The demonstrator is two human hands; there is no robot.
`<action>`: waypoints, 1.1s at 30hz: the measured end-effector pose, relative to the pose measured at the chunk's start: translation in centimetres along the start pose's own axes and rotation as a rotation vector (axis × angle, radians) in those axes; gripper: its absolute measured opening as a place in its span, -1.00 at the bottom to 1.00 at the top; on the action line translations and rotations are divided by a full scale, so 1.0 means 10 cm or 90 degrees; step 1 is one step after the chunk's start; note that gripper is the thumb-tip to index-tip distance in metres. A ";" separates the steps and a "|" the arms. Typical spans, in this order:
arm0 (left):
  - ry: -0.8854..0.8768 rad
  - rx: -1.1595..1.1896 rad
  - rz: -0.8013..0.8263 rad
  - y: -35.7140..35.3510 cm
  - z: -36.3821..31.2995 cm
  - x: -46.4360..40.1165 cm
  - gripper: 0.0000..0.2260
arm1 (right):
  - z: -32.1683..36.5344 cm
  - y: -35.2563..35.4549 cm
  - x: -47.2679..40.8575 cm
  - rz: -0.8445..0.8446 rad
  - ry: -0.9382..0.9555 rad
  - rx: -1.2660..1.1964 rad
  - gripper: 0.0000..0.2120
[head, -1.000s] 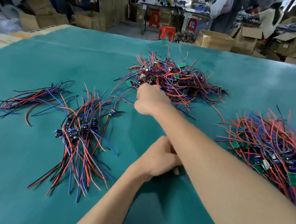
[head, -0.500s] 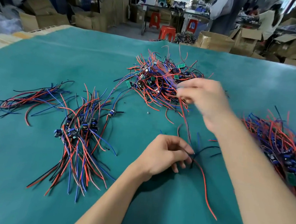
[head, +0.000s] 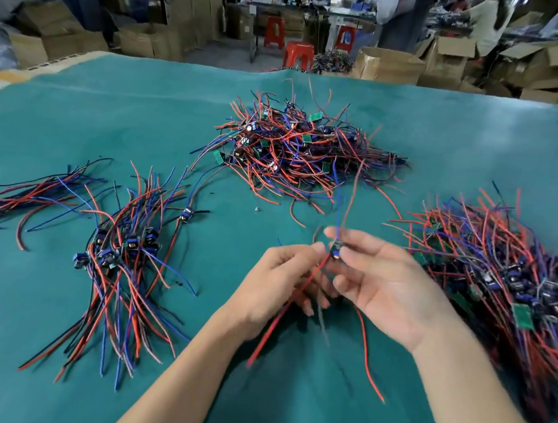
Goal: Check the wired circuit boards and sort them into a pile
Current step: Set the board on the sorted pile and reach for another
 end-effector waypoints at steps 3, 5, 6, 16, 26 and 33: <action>-0.014 -0.014 0.002 0.00 0.00 0.01 -0.72 | 0.03 0.13 -0.03 -0.051 0.058 0.105 -0.74; -0.033 -0.047 -0.018 0.03 0.00 0.01 -0.79 | 0.05 0.20 -0.03 -0.088 0.079 0.148 -0.77; -0.039 -0.063 -0.024 0.04 0.00 0.02 -0.81 | 0.04 0.23 -0.03 -0.101 0.078 0.153 -0.77; -0.014 -0.149 -0.015 0.04 0.07 0.00 -0.73 | 0.08 0.36 -0.05 -0.161 0.140 0.132 -0.94; -0.004 -0.197 0.027 -0.02 0.07 -0.02 -0.69 | 0.69 0.66 0.20 -0.449 0.473 0.490 -0.88; -0.022 -0.227 0.063 -0.08 0.05 -0.01 -0.69 | 1.06 0.63 0.55 -0.577 0.638 0.688 -0.94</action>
Point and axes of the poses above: each hand's wrist, its own x-axis away from the middle knuckle, its own y-axis out of the back of the hand, z = x × y, the point moved 9 cm from there along -x, towards the middle knuckle, and after that the axes turned 14 degrees about -x, right-handed, at the moved point
